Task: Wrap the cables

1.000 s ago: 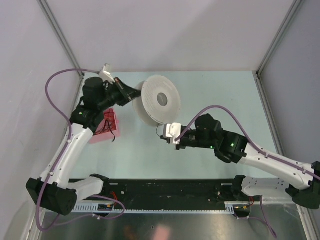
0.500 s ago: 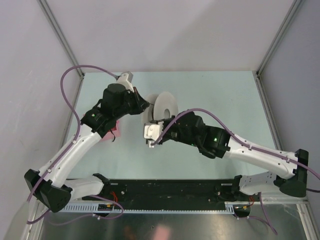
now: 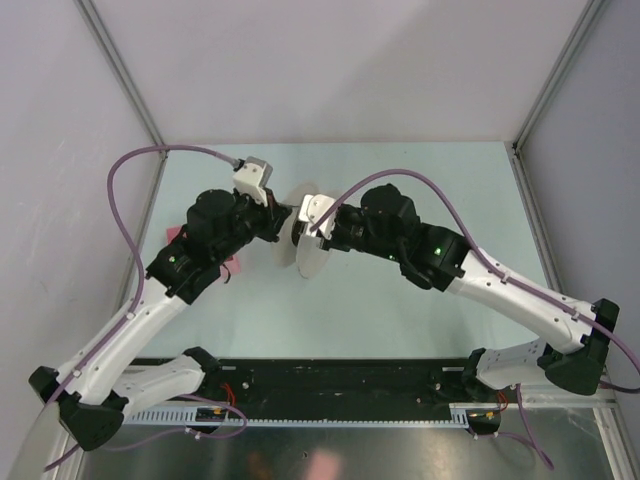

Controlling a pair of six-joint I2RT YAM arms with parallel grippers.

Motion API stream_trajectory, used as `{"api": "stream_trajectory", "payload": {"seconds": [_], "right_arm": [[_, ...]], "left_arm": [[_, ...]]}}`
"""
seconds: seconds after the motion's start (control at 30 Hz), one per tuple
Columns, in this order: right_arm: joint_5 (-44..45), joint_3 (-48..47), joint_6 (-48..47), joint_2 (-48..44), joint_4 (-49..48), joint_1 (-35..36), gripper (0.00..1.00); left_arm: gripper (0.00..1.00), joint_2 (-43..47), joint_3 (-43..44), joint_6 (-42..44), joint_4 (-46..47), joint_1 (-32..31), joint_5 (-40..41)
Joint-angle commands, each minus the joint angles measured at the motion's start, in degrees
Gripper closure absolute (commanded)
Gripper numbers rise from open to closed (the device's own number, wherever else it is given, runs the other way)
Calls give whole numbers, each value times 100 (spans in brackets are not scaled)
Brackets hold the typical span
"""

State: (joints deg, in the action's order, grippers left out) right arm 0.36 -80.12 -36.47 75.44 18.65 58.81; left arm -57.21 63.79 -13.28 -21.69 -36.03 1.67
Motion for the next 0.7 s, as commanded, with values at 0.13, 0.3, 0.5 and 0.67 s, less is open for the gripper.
{"api": "stream_trajectory", "payload": {"seconds": [0.13, 0.3, 0.5, 0.67], "right_arm": [[-546, -631, 843, 28, 539, -573, 100], [-748, -867, 858, 15, 680, -499, 100], [-934, -902, 2293, 7, 624, -433, 100], [-1466, -651, 3662, -131, 142, -709, 100]], "left_arm": [[100, 682, -366, 2457, 1130, -628, -493], [100, 721, -420, 3120, 1169, -886, -255], [100, 628, -498, 2869, 1293, -948, 462], [100, 649, -608, 2709, 1389, -946, 526]]}}
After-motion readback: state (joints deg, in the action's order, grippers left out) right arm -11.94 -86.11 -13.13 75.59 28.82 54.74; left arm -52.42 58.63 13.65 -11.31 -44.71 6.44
